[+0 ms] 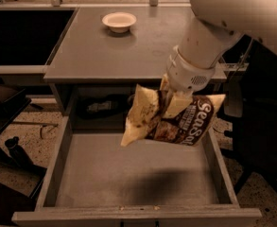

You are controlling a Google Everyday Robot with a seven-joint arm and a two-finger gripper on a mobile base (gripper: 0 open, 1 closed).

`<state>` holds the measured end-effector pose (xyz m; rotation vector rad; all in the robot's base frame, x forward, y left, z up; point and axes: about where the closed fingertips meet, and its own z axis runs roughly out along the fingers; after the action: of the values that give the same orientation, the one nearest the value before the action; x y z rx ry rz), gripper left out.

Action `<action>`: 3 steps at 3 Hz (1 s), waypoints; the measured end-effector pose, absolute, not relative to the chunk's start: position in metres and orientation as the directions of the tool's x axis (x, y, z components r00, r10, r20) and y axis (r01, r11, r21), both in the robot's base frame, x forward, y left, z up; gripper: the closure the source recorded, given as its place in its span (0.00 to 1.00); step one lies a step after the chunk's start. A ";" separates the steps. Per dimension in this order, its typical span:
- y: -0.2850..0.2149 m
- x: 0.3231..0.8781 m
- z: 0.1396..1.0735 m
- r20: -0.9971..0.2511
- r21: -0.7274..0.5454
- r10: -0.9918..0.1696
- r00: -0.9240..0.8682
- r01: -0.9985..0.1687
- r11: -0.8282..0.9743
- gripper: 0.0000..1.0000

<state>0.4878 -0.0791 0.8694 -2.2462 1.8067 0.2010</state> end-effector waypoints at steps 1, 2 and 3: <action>-0.055 0.466 0.853 -0.339 -0.074 -0.882 0.327 -0.944 -0.322 1.00; -0.055 0.466 0.853 -0.339 -0.074 -0.882 0.327 -0.944 -0.322 1.00; -0.039 0.457 0.827 -0.345 -0.078 -0.875 0.339 -0.939 -0.334 1.00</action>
Offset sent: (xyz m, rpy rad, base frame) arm -0.0178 0.0187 -0.0152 0.0520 0.0486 0.1011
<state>0.4571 -0.0388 0.8270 -2.3429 1.6299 0.3518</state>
